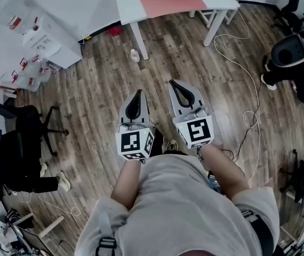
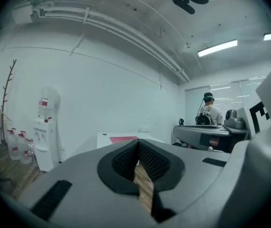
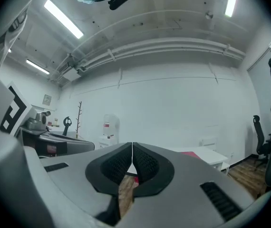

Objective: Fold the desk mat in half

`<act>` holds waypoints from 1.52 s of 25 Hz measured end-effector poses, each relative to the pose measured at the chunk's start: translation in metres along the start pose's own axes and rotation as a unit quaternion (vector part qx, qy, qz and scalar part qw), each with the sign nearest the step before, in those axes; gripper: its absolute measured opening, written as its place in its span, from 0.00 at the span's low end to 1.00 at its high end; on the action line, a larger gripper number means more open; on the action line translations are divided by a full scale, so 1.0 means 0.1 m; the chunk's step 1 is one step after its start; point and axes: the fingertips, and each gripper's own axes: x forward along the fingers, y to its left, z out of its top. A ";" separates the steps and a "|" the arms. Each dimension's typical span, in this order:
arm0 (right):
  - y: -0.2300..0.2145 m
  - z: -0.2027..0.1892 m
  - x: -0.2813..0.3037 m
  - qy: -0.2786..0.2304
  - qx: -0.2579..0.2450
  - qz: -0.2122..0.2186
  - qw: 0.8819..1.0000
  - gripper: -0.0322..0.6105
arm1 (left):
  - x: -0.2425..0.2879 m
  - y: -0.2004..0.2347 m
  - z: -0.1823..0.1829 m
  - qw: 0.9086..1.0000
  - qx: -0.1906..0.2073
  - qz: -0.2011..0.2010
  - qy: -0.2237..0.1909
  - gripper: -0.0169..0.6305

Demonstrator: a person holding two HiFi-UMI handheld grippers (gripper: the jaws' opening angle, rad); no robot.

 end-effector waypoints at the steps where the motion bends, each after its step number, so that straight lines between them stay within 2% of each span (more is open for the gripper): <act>1: -0.04 -0.03 0.06 0.003 0.003 -0.003 1.000 0.11 | 0.07 0.03 -0.03 1.000 -0.003 -0.002 0.004 0.04; 11: -0.53 -0.38 0.90 0.062 -0.011 -0.020 0.998 0.11 | 1.18 0.41 -0.26 0.999 -0.028 -0.027 0.028 0.04; 15: -0.65 -0.46 1.31 0.090 -0.033 -0.011 0.995 0.11 | 1.60 0.64 -0.33 0.997 -0.053 -0.030 0.044 0.04; 19: -0.70 -0.44 1.75 0.107 -0.073 0.020 0.991 0.11 | 2.00 0.74 -0.35 0.997 -0.002 -0.036 0.067 0.04; 20: -0.71 -0.44 1.86 0.111 -0.079 0.027 0.990 0.11 | 2.10 0.77 -0.34 0.997 -0.002 -0.040 0.067 0.04; 23: -0.76 -0.48 2.09 0.129 -0.083 0.039 0.987 0.11 | 2.35 0.89 -0.36 0.996 -0.035 -0.042 0.066 0.05; 26: -0.85 -0.57 2.30 0.146 -0.083 0.040 0.985 0.11 | 2.56 1.02 -0.36 0.996 -0.033 -0.048 0.072 0.05; 31: -1.12 -0.58 2.59 0.155 -0.095 0.049 0.982 0.11 | 2.88 1.17 -0.42 0.994 -0.042 -0.034 0.095 0.04; 38: -1.70 -0.80 2.94 0.138 -0.088 0.070 0.984 0.11 | 3.57 1.00 -0.61 0.991 -0.051 -0.022 0.119 0.05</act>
